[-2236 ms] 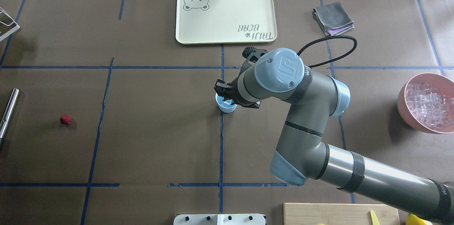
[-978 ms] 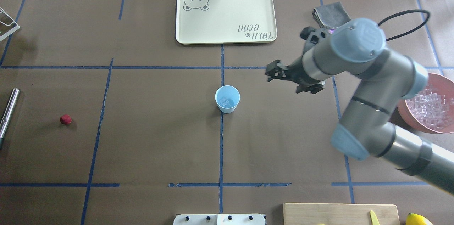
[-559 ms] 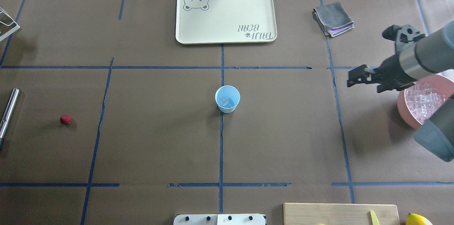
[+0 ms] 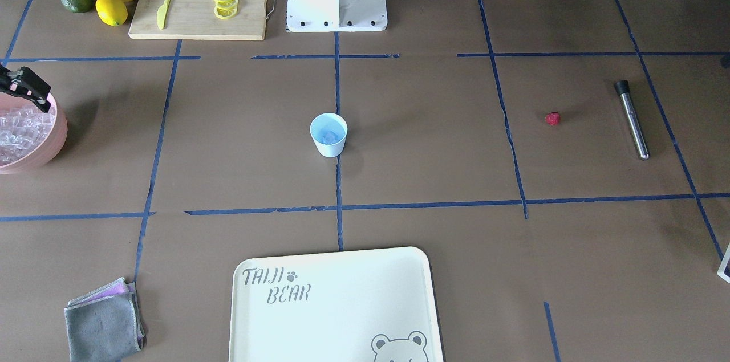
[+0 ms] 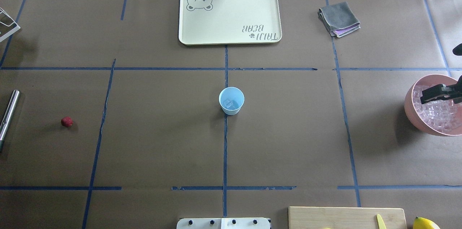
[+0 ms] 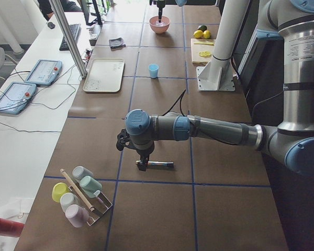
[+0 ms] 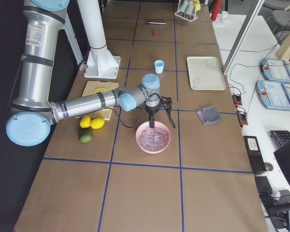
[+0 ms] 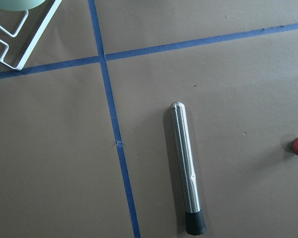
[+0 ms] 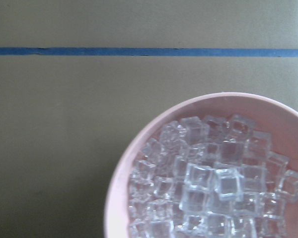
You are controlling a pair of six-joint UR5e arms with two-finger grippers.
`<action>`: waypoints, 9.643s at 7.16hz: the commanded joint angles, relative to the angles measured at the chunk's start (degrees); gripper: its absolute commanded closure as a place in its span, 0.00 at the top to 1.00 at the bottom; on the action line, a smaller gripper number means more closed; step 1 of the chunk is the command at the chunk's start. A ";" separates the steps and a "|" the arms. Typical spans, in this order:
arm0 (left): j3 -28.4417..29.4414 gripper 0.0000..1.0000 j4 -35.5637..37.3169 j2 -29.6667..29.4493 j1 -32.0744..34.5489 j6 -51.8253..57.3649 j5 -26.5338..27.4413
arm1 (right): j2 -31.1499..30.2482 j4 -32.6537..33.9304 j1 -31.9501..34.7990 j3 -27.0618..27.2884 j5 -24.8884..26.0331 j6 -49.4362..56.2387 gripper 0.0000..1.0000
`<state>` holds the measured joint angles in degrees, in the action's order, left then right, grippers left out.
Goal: Mash ice and strawberries in cup
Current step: 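Grasp a third ice cube from the bowl with the right gripper, then carry the ice cube with the right gripper over the blue cup, then release the ice cube into the cup and raise the right gripper away, then lower the left gripper onto the red strawberry and grasp it, then carry the strawberry with the left gripper over the blue cup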
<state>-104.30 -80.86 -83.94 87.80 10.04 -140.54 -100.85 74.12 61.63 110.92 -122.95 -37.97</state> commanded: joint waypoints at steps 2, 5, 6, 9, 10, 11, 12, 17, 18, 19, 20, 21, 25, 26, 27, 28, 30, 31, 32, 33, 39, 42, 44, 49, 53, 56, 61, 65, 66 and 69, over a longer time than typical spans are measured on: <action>0.06 1.00 0.00 0.00 0.00 0.07 0.00 | 1.97 -1.61 1.30 -5.71 0.17 3.52 1.00; -0.11 1.00 0.00 0.00 0.00 -0.02 -0.09 | 3.65 -1.62 1.30 -8.96 -0.01 3.52 1.00; -0.11 1.00 0.00 0.00 0.00 -0.02 -0.09 | 3.56 -1.70 1.30 -9.23 -0.01 3.60 1.00; -0.20 1.00 0.00 0.00 0.00 0.07 0.00 | 4.09 -1.61 1.30 -10.29 0.08 3.43 0.92; -0.29 1.00 0.00 0.00 0.00 0.07 -0.09 | 4.00 -1.61 1.30 -10.46 -0.01 3.34 0.80; -0.20 1.00 0.00 0.00 0.00 0.07 0.00 | 3.82 -1.61 1.30 -10.38 -0.01 3.34 0.57; -0.20 1.00 0.00 0.00 0.09 0.07 0.00 | 3.82 -1.61 1.30 -10.46 -0.01 3.34 0.30; -0.11 1.00 0.00 0.00 0.00 0.07 -0.09 | 4.17 -0.31 1.47 -1.12 -0.27 3.17 0.00; -0.11 1.00 0.00 0.09 0.00 0.07 -0.09 | 4.96 0.75 1.39 2.07 -1.84 -0.84 0.00; -0.11 1.00 0.00 0.00 0.00 0.07 -0.09 | 9.14 0.32 0.95 2.45 -4.46 -12.71 0.00; -0.20 1.00 0.00 0.09 0.00 0.07 -0.09 | 13.19 -0.03 -3.23 3.24 -4.75 -24.40 0.00; -0.20 1.00 0.00 0.00 0.00 0.07 -0.09 | 18.45 0.05 -7.97 3.33 -3.97 -35.05 0.00; -0.11 1.00 0.00 0.00 0.00 0.07 0.00 | 37.95 0.85 -27.14 -2.60 14.27 -61.38 0.00; 0.06 1.00 0.00 0.00 0.00 0.15 0.00 | 43.06 0.85 -29.87 -7.25 18.41 -64.39 0.00; 0.15 1.00 0.00 0.09 0.00 0.33 0.00 | 45.55 0.76 -30.51 -9.74 19.41 -64.77 0.00; 0.15 1.00 0.00 0.09 0.00 0.33 0.00 | 46.35 0.58 -30.87 -10.72 19.50 -65.47 0.00; 0.06 1.00 0.00 0.09 0.00 0.33 0.00 | 47.86 0.41 -31.13 -12.92 19.50 -65.65 0.02; -0.02 1.00 0.00 0.09 0.00 0.33 0.00 | 47.86 0.32 -31.39 -12.92 19.50 -65.65 0.03; -0.03 1.00 0.00 0.09 0.00 0.33 0.00 | 47.86 0.32 -31.40 -12.92 19.50 -65.57 0.21; -0.03 1.00 0.00 0.09 0.00 0.24 0.00 | 47.77 0.32 -31.74 -12.92 19.59 -65.48 0.85; 0.77 1.00 -2.81 -0.26 -0.35 -0.11 0.27 | 44.89 0.84 -29.49 -8.30 19.61 -65.13 1.00; -0.29 1.00 -7.97 -2.19 -8.76 -8.20 0.00 | 29.89 0.85 -9.93 -0.29 -0.13 -51.21 1.00; -0.20 1.00 -18.59 -5.36 -20.68 -32.53 4.71 | 21.18 0.93 -1.28 0.00 -5.88 -32.87 1.00; 4.70 1.00 -32.39 -7.03 -37.42 -55.62 13.18 | 10.68 0.85 5.52 1.66 -9.06 -15.91 1.00; 7.00 1.00 -33.84 -7.12 -39.64 -55.92 13.36 | 10.68 0.85 5.52 1.40 -9.06 -15.73 1.00; 7.44 1.00 -33.84 -7.21 -40.17 -55.92 13.36 | 10.94 0.85 5.52 1.40 -9.06 -15.64 1.00; 9.47 0.83 -33.84 -8.53 -40.87 -55.74 13.36 | 11.03 0.76 5.43 1.23 -9.06 -15.64 1.00; 8.68 0.00 -34.19 -9.31 -40.78 -57.31 13.18 | 11.12 0.76 5.43 1.23 -9.06 -15.64 1.00; 7.81 0.00 -34.36 -12.19 -40.78 -61.07 12.84 | 11.03 0.76 5.43 1.23 -9.06 -15.64 1.00; 7.00 0.00 -34.37 -26.84 -43.05 -80.12 12.39 | 11.20 0.76 5.43 1.31 -9.15 -15.64 1.00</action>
<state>-97.17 -115.22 -104.61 46.39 -62.32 -128.12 -89.72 74.88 67.06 112.22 -132.03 -53.61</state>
